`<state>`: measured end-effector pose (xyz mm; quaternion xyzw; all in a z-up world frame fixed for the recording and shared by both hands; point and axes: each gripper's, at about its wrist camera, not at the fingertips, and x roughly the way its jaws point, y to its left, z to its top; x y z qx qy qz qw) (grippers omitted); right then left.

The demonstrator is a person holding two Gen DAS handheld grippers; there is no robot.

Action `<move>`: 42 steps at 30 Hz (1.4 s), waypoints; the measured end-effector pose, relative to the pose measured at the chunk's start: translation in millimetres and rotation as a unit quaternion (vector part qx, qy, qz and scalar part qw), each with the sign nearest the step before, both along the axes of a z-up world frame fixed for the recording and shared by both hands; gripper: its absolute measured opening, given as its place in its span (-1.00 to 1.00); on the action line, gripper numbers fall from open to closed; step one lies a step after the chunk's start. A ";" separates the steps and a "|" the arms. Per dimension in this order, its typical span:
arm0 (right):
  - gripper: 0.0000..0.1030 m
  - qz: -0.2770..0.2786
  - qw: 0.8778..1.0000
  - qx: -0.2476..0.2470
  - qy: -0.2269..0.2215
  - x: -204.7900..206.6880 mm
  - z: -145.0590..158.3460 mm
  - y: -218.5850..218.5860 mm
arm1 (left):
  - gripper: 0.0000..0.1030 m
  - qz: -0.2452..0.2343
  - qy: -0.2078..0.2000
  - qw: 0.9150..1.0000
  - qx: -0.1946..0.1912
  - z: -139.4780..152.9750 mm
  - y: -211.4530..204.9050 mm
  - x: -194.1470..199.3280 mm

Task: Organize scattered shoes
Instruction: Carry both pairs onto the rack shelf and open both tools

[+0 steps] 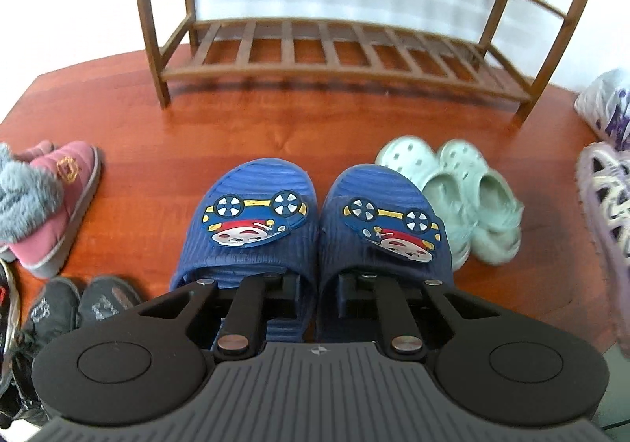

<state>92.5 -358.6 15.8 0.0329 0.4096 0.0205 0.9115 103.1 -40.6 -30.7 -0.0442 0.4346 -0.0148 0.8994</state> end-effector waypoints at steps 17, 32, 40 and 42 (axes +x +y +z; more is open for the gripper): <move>-0.53 0.097 0.994 0.003 -0.054 146.7 67.1 -8.4 | -0.63 0.054 -0.100 0.993 -0.013 93.2 -91.5 126.5; -0.50 0.111 0.988 0.006 -0.104 283.3 128.5 -24.1 | -0.60 0.069 -0.142 0.987 -0.009 153.6 -121.4 254.4; -0.50 0.093 0.988 0.009 -0.120 332.8 131.9 -9.0 | -0.60 0.060 -0.147 0.987 -0.002 157.7 -122.5 307.7; -0.49 0.090 0.989 0.009 -0.121 342.9 131.2 -5.9 | -0.55 0.062 -0.149 0.987 -0.003 157.6 -121.4 311.2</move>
